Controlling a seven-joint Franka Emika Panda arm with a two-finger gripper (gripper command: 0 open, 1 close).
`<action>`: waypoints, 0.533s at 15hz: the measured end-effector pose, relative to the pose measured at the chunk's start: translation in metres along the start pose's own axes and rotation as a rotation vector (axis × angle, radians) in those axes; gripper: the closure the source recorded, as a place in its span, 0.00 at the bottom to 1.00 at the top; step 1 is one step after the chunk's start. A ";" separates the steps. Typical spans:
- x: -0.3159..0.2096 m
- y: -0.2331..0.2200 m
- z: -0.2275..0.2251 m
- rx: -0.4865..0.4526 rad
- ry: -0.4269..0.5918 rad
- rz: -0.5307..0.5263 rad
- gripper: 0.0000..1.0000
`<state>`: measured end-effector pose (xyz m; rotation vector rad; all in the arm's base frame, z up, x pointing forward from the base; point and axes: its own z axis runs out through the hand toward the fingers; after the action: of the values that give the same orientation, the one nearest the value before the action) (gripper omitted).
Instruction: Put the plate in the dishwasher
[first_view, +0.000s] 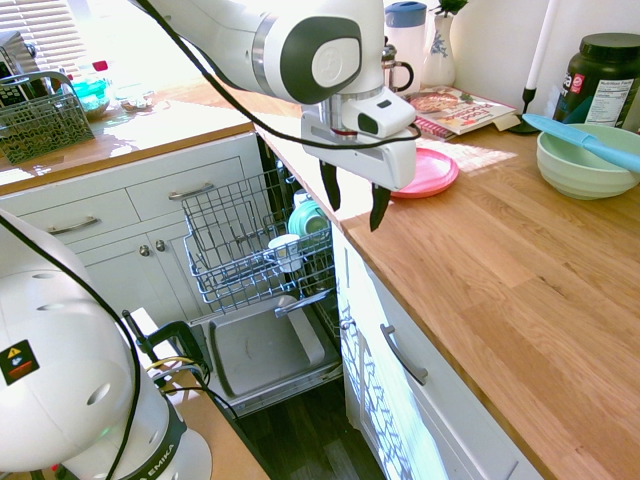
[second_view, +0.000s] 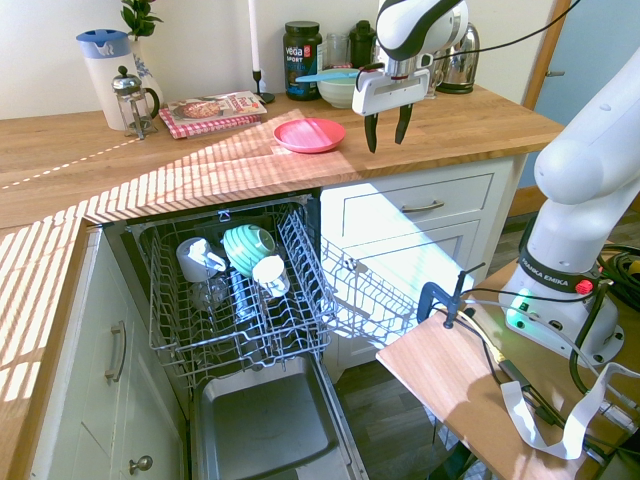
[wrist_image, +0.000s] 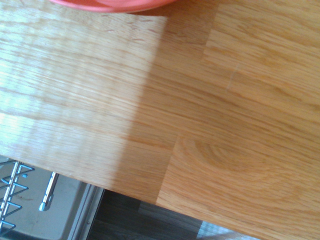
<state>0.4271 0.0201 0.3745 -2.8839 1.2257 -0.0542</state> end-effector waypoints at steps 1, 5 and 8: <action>0.000 0.000 0.000 0.001 -0.001 0.002 0.00; 0.028 0.000 -0.003 0.130 -0.011 0.104 0.00; 0.076 -0.010 0.010 0.254 -0.039 0.186 0.00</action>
<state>0.4871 -0.0279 0.3672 -2.5355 1.3638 -0.1409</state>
